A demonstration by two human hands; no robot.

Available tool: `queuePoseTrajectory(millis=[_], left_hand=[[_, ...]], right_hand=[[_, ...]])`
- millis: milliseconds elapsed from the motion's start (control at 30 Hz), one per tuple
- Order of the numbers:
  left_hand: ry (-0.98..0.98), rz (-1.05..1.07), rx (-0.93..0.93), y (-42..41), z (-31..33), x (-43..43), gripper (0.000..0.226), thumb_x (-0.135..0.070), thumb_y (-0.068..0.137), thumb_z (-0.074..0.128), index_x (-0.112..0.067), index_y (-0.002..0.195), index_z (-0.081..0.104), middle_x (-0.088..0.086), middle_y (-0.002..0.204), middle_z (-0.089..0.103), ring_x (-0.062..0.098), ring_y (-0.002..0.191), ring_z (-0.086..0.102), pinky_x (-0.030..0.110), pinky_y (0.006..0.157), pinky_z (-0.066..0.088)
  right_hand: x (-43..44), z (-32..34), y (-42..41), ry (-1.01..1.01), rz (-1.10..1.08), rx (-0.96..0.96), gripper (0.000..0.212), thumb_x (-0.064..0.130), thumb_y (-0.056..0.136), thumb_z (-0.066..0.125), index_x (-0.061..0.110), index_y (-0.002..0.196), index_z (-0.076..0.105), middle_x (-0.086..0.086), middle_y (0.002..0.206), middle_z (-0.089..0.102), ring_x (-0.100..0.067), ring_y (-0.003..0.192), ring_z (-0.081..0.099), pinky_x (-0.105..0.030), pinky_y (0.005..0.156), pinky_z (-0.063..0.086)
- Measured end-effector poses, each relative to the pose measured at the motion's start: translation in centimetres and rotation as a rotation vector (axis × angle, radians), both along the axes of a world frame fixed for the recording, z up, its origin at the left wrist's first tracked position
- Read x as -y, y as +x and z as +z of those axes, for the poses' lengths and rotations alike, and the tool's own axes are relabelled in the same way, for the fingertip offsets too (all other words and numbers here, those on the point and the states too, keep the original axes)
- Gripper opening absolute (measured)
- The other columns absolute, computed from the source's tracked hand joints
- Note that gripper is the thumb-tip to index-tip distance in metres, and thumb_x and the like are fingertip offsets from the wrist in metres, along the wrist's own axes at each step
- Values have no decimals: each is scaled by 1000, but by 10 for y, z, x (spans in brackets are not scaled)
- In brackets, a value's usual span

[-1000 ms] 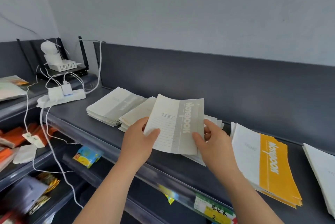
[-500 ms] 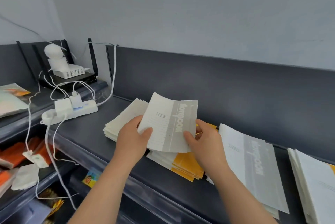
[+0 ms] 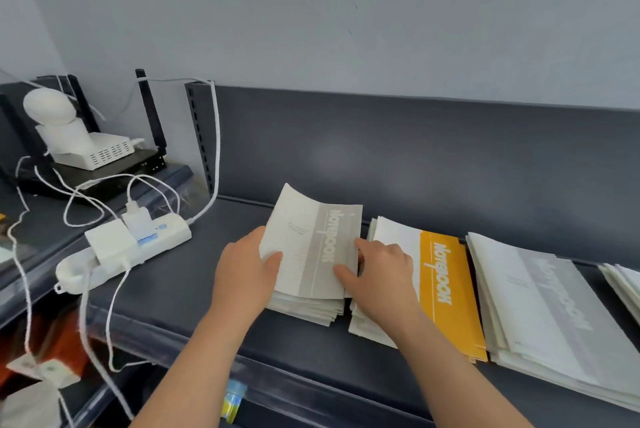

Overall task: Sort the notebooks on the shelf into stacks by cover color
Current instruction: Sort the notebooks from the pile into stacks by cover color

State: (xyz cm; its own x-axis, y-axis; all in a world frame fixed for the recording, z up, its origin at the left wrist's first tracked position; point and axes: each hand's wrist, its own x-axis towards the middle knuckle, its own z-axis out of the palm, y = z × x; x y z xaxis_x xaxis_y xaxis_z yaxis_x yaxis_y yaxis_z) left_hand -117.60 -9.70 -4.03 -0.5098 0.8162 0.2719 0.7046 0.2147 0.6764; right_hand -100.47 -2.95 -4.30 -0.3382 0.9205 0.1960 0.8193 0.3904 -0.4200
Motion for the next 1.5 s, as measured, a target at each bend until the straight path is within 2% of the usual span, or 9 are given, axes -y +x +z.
queuePoseTrajectory(millis=[100, 200, 333, 567, 733, 833, 967, 1200, 1500], left_hand=[[-67, 23, -100, -7, -4, -3, 14, -22, 89, 55, -23, 102, 58, -3, 92, 58, 24, 91, 51, 37, 75, 46], [-111, 55, -193, -6, -4, -4, 25, -23, 91, 57, -20, 115, 56, 2, 112, 52, 21, 96, 38, 29, 81, 38], [-70, 52, -314, -2, -1, -3, 41, -22, 92, 56, -18, 132, 50, 0, 134, 45, 24, 117, 38, 32, 96, 36], [110, -187, -212, 43, 10, -2, 36, -20, 96, 50, -14, 132, 53, -2, 132, 52, 16, 121, 43, 19, 95, 31], [145, -338, -190, 95, 11, 0, 37, -31, 96, 50, -22, 132, 53, -8, 131, 54, 10, 120, 47, 15, 95, 32], [129, -391, -174, 132, 10, 1, 39, -37, 96, 47, -29, 134, 50, -13, 135, 50, 5, 123, 45, 13, 94, 31], [146, -498, -176, 187, 6, -1, 36, -35, 96, 49, -25, 130, 55, -11, 127, 56, 6, 116, 49, 16, 93, 35], [155, -607, -104, 318, 4, 5, 36, -33, 96, 50, -26, 132, 54, -11, 130, 55, 5, 117, 50, 21, 98, 41], [153, -692, 1, 483, -4, 6, 32, -28, 95, 52, -22, 126, 59, -10, 120, 60, 4, 103, 55, 27, 90, 49]], right_hand=[[2, -2, -4, 3, -11, 65, 36, 53, 89, 46, 23, 104, 59, 4, 99, 57, -22, 103, 45, -34, 92, 33], [3, -1, -3, -9, -18, 29, 42, 53, 88, 49, 25, 118, 59, 4, 111, 57, -21, 109, 43, -33, 95, 31], [5, 2, 4, 21, -33, -81, 47, 46, 90, 53, 27, 132, 52, 6, 133, 51, -16, 121, 43, -31, 103, 34], [17, 9, 43, 92, -104, -128, 44, 38, 93, 51, 22, 134, 50, 7, 140, 48, -13, 126, 46, -29, 107, 37], [34, 13, 91, 152, -211, -79, 38, 35, 92, 53, 18, 127, 55, 4, 129, 57, -19, 115, 53, -27, 99, 36], [44, 15, 128, 151, -271, -50, 34, 34, 93, 51, 15, 121, 58, 0, 123, 61, -20, 112, 53, -27, 102, 34], [57, 13, 190, 163, -332, -67, 45, 36, 93, 52, 18, 134, 50, 3, 139, 50, -15, 129, 44, -31, 113, 28], [85, 12, 326, 164, -466, -62, 44, 33, 93, 54, 16, 133, 52, 2, 138, 52, -15, 129, 45, -35, 113, 29], [112, 5, 497, 132, -583, -42, 44, 36, 94, 52, 18, 134, 50, 5, 138, 51, -12, 128, 44, -30, 112, 29]])
